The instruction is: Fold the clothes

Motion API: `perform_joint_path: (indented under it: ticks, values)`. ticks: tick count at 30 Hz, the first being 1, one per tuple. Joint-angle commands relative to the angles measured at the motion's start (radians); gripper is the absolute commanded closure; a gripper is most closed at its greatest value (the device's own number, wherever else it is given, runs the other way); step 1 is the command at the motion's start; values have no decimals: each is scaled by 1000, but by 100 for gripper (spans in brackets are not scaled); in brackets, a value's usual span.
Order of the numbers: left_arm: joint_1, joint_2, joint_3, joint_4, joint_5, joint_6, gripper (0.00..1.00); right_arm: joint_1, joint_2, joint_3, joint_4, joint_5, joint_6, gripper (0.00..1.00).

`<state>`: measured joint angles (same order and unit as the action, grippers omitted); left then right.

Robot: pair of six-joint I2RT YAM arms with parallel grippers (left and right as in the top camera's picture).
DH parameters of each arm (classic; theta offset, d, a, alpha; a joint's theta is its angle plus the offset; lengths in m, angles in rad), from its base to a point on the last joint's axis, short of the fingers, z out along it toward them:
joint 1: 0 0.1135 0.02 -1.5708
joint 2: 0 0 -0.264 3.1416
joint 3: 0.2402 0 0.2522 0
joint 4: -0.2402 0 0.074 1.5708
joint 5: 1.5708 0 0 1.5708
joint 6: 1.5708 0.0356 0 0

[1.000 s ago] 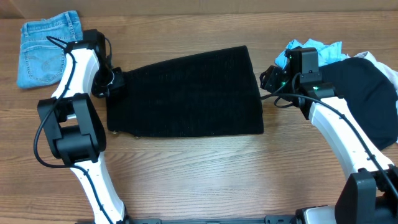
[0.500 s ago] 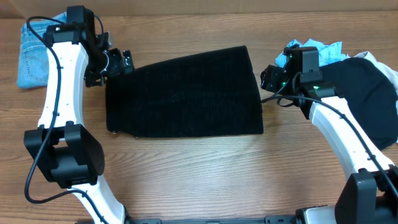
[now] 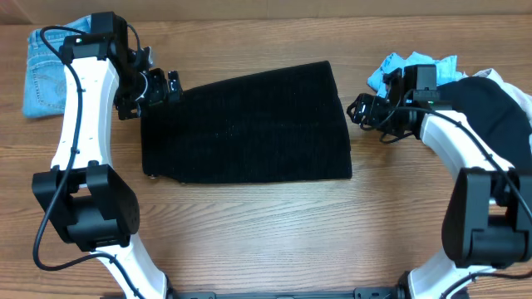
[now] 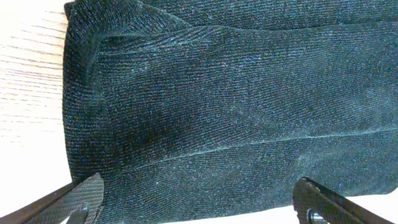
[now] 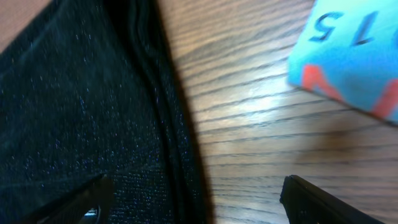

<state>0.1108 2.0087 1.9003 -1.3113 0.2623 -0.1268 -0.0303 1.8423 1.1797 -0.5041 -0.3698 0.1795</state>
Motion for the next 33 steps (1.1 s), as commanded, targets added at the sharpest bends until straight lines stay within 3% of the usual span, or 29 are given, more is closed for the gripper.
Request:
perform_joint_path:
  ticks: [1, 10, 20, 21, 22, 23, 27, 29, 30, 33]
  values:
    - [-1, 7, -10, 2, 16, 15, 0, 3, 23, 22, -3, -51, 4, 9]
    - [-1, 7, -10, 9, 19, 15, 0, 44, 95, 18, -55, -172, 7, 10]
    - [-1, 7, -10, 5, 19, 15, 0, 127, 169, 18, -47, -175, 27, 12]
    - [-1, 7, -10, 5, 19, 15, 0, 129, 171, 18, -48, -175, 31, 26]
    - [-1, 7, -10, 5, 19, 16, 0, 129, 171, 18, -48, -177, 51, 52]
    - [-1, 7, -10, 5, 19, 16, 0, 129, 171, 18, -47, -192, 72, 61]
    - [-1, 7, -10, 6, 19, 16, 0, 135, 171, 18, -25, -250, 80, 65]
    - [-1, 7, -10, 6, 19, 16, 0, 143, 171, 18, -25, -245, 82, 92]
    - [-1, 7, -10, 5, 19, 16, 0, 142, 171, 18, -25, -228, 107, 96]
    - [-1, 7, -10, -14, 20, 32, 0, 98, 166, 18, -56, -142, 236, 96]
